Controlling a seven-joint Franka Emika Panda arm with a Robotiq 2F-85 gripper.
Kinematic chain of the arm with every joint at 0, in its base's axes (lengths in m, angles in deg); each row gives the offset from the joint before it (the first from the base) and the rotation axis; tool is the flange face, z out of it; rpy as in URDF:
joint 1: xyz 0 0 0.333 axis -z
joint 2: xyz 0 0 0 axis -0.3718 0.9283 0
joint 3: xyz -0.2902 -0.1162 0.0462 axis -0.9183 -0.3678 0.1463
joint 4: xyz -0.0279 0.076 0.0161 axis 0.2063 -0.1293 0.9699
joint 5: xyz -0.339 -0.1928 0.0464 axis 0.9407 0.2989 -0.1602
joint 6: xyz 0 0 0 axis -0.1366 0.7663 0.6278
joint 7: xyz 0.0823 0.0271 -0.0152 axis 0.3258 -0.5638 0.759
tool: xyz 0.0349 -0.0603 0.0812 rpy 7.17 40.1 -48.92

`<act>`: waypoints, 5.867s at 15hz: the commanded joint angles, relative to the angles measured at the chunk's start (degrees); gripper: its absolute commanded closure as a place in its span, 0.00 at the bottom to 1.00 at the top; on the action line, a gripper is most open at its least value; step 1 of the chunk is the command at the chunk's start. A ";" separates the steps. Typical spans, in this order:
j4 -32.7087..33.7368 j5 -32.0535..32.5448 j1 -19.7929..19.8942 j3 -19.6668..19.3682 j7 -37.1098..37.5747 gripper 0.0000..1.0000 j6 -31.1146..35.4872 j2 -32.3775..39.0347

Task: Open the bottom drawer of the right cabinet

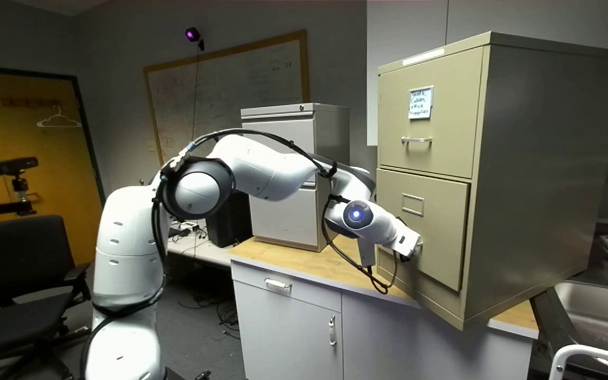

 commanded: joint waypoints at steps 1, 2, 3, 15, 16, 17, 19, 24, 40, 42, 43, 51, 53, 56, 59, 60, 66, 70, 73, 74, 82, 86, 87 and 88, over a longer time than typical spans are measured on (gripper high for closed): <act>-12.97 1.64 0.00 -1.33 -2.49 0.29 6.33 -10.22; -14.71 6.10 0.19 -2.05 0.04 0.22 7.25 -11.81; -17.40 13.18 0.37 -2.99 3.33 0.14 7.65 -13.73; -36.97 71.26 19.00 -2.32 5.36 0.01 -1.03 -32.62; -36.39 72.62 19.06 -2.55 4.58 0.00 -3.46 -34.26; -35.82 79.45 13.94 -8.41 8.76 0.00 -5.98 -35.91; -34.22 84.54 12.31 -9.95 9.57 0.00 -10.73 -38.42; -28.92 91.20 5.77 -13.44 11.62 0.49 -18.04 -40.00; -6.72 50.93 -20.50 -34.09 -5.35 0.99 -25.74 -21.28; -3.41 46.61 -19.14 -32.83 -7.26 0.99 -28.09 -17.78; -1.84 44.57 -18.19 -32.03 -8.01 0.99 -29.28 -16.06; 7.76 39.54 -7.32 -21.40 -6.54 0.68 -35.78 -4.26; 9.74 39.54 -4.79 -19.19 -5.86 0.51 -36.06 -2.14; 12.46 38.49 -1.65 -16.55 -5.13 0.28 -36.12 0.37; 15.28 35.51 0.78 -14.47 -4.53 0.06 -36.40 2.76; 16.21 34.41 1.42 -13.88 -4.13 0.01 -36.82 3.54; 20.20 30.22 3.35 -11.09 -1.96 0.00 -39.66 8.04; 21.22 29.02 3.85 -9.98 -0.14 0.00 -42.48 10.86; 20.45 27.13 4.99 -10.01 3.92 0.00 -43.31 12.78; 19.85 25.14 5.64 -10.17 5.82 0.00 -44.01 12.81; 18.95 20.74 8.67 -11.99 22.08 0.00 -50.02 13.95; 20.49 21.60 8.24 -12.12 27.53 0.00 -51.29 14.42; 20.88 21.79 8.19 -12.15 28.33 0.00 -51.48 14.54; 21.41 22.16 8.11 -12.19 29.11 0.00 -51.68 14.73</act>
